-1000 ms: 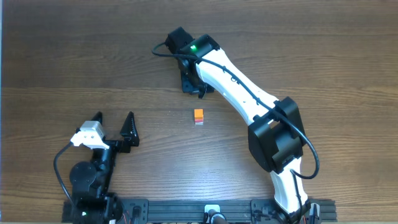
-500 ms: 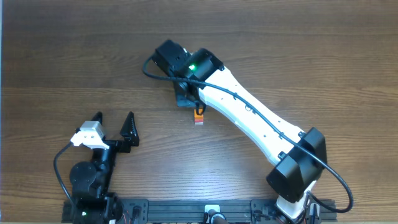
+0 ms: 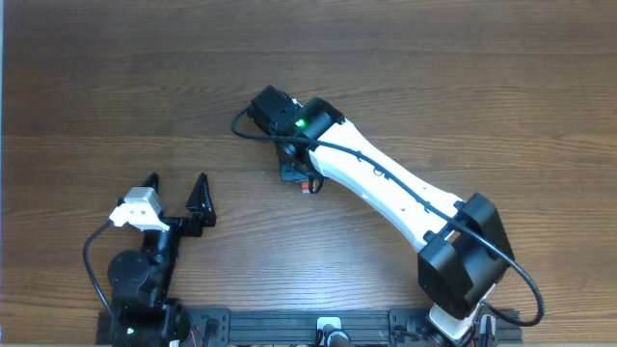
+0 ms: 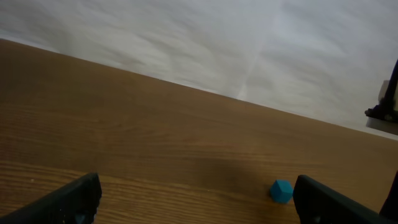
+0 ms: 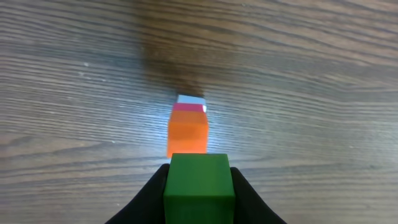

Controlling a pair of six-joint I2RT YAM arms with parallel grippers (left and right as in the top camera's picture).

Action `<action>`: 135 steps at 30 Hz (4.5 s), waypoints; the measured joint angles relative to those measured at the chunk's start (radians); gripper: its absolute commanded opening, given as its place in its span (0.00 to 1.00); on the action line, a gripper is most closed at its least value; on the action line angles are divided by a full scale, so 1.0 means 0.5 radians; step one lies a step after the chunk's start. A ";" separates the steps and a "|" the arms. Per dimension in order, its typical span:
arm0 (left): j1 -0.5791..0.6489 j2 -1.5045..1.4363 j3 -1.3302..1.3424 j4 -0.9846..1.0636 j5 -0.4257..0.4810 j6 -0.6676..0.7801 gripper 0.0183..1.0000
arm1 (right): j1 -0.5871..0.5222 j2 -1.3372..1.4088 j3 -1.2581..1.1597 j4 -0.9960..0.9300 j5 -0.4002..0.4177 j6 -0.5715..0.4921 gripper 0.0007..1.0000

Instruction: Stack Cubes

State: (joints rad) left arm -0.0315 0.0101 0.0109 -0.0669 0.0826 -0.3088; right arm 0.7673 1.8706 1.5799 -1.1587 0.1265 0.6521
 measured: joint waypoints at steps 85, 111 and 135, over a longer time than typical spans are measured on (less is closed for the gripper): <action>0.000 0.000 0.000 0.000 0.000 0.000 1.00 | -0.069 0.132 -0.056 0.136 -0.204 -0.092 0.24; 0.000 0.000 -0.001 0.000 0.000 0.000 1.00 | -0.069 0.132 -0.079 0.158 -0.198 -0.066 0.27; 0.000 0.000 0.000 0.000 0.000 0.000 1.00 | -0.069 0.133 -0.113 0.167 -0.197 -0.060 0.38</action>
State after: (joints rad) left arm -0.0315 0.0101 0.0109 -0.0669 0.0826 -0.3088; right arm 0.7326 1.9369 1.5234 -1.0752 0.0280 0.6224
